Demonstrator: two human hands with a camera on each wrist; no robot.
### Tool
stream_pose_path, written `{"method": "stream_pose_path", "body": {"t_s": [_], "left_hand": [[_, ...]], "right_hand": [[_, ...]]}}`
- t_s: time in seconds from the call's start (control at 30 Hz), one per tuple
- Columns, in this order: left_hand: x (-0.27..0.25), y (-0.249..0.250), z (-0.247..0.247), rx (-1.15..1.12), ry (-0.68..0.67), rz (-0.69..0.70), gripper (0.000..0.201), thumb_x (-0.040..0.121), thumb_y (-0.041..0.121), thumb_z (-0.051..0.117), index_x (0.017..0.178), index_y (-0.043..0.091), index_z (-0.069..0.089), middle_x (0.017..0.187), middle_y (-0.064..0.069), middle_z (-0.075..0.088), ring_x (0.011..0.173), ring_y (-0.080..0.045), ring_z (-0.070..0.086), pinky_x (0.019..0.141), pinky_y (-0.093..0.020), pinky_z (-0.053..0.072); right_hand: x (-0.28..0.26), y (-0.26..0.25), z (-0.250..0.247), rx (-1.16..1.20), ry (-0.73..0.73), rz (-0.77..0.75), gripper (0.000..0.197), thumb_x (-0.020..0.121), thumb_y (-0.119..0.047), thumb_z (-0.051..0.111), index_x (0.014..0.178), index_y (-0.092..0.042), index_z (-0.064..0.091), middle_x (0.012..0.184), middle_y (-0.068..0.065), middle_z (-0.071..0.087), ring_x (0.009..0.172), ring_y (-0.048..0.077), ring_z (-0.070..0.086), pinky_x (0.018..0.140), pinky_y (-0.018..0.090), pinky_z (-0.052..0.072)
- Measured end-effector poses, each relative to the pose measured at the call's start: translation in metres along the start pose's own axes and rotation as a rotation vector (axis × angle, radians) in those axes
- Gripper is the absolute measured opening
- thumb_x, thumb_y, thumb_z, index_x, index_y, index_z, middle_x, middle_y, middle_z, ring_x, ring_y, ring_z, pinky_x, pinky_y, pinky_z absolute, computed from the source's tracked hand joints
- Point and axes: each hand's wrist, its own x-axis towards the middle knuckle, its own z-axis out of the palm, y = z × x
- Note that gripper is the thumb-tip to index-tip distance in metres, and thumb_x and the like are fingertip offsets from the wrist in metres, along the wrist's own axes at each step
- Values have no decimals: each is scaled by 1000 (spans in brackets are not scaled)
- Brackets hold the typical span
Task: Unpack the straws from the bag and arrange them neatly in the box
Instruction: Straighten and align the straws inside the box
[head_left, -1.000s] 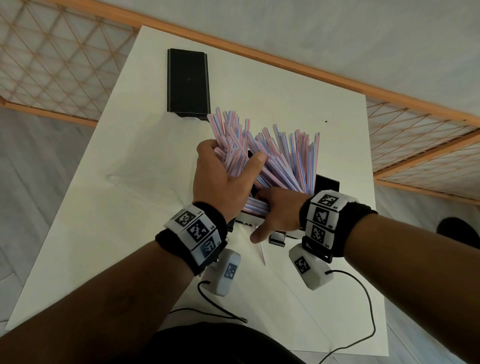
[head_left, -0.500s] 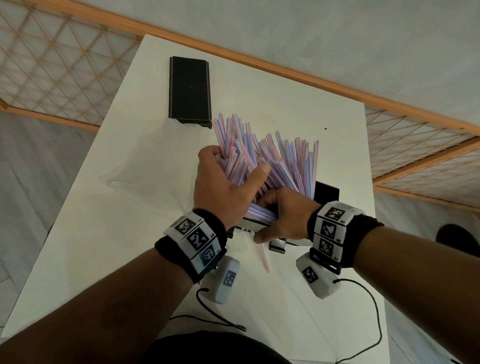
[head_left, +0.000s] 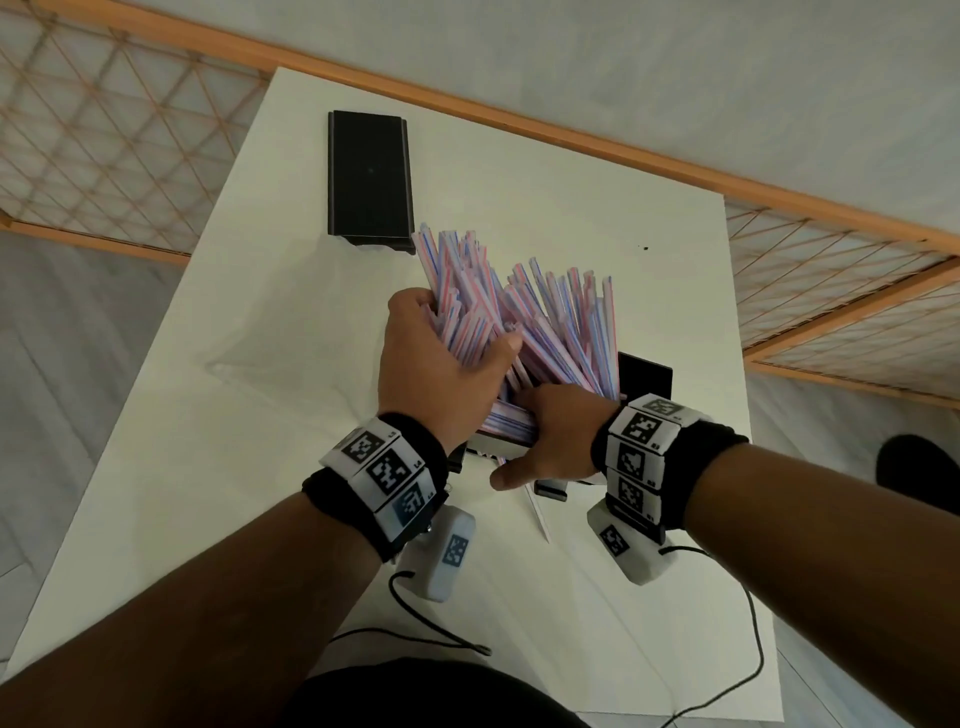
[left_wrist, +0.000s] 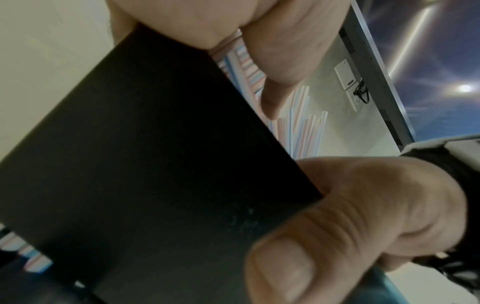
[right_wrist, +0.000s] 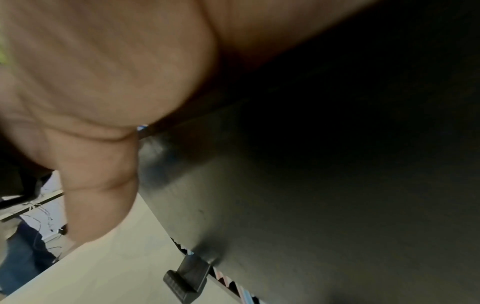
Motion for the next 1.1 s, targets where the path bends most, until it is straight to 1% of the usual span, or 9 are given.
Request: {"method": "stream_pose_path", "body": {"t_s": [0.1, 0.23, 0.37, 0.43, 0.6, 0.73, 0.9, 1.0, 1.1], "left_hand": [[0, 1, 0, -20, 17, 3, 57, 77, 42, 85, 109, 20, 43, 93, 8, 54, 71, 1, 55, 58, -2, 41], [1, 0, 0, -66, 16, 8, 52, 81, 39, 82, 108, 16, 44, 90, 11, 52, 71, 11, 58, 57, -5, 42], [1, -2, 0, -77, 4, -1, 51, 80, 44, 80, 106, 17, 46, 100, 1, 58, 84, -10, 62, 63, -13, 44], [2, -3, 0, -83, -4, -5, 50, 80, 43, 80, 106, 18, 46, 101, 1, 58, 85, -12, 62, 63, -13, 44], [2, -4, 1, -88, -2, -3, 48, 81, 43, 80, 102, 19, 44, 99, -2, 56, 83, -18, 60, 64, -22, 46], [2, -3, 0, -89, -11, 0, 50, 81, 44, 79, 103, 21, 42, 93, 6, 51, 72, -7, 53, 60, -14, 40], [-1, 0, -2, -121, -23, 25, 56, 77, 48, 81, 106, 20, 43, 91, 14, 47, 74, 17, 51, 63, -3, 40], [-3, 1, -3, -157, -28, 25, 66, 67, 66, 77, 107, 25, 45, 98, 9, 57, 80, 4, 60, 65, -5, 45], [-3, 2, -4, -168, -36, 27, 68, 66, 69, 77, 108, 27, 44, 101, 7, 61, 82, -2, 64, 65, -8, 49]], "right_hand": [[3, -1, -2, 58, -48, -5, 71, 57, -59, 84, 116, -28, 61, 103, -9, 68, 96, 18, 64, 92, 39, 53], [4, -7, -6, 38, -102, 4, 90, 55, -53, 88, 132, -24, 52, 118, -5, 66, 107, 20, 62, 99, 40, 50], [9, -14, -12, -9, -163, 77, 89, 58, -55, 87, 131, -16, 52, 117, -1, 64, 105, 23, 61, 96, 39, 52], [10, -16, -14, -19, -190, 105, 91, 59, -55, 87, 133, -15, 49, 120, 0, 62, 109, 23, 59, 97, 38, 50], [13, -15, -17, 9, -219, 151, 95, 60, -53, 87, 138, -14, 48, 132, 1, 57, 119, 24, 55, 103, 41, 47], [18, -17, -14, 3, -253, 187, 114, 52, -61, 86, 145, -13, 40, 143, 3, 51, 129, 26, 49, 108, 42, 43], [23, -19, -17, 12, -307, 206, 115, 64, -53, 87, 153, -11, 29, 153, 5, 40, 141, 27, 37, 114, 42, 35], [23, -18, -15, 39, -279, 176, 127, 55, -53, 90, 156, -15, 22, 158, 3, 35, 144, 25, 33, 116, 43, 33], [22, -17, -13, 62, -259, 151, 127, 52, -52, 91, 155, -17, 25, 156, 1, 38, 143, 23, 36, 116, 42, 34]]}}
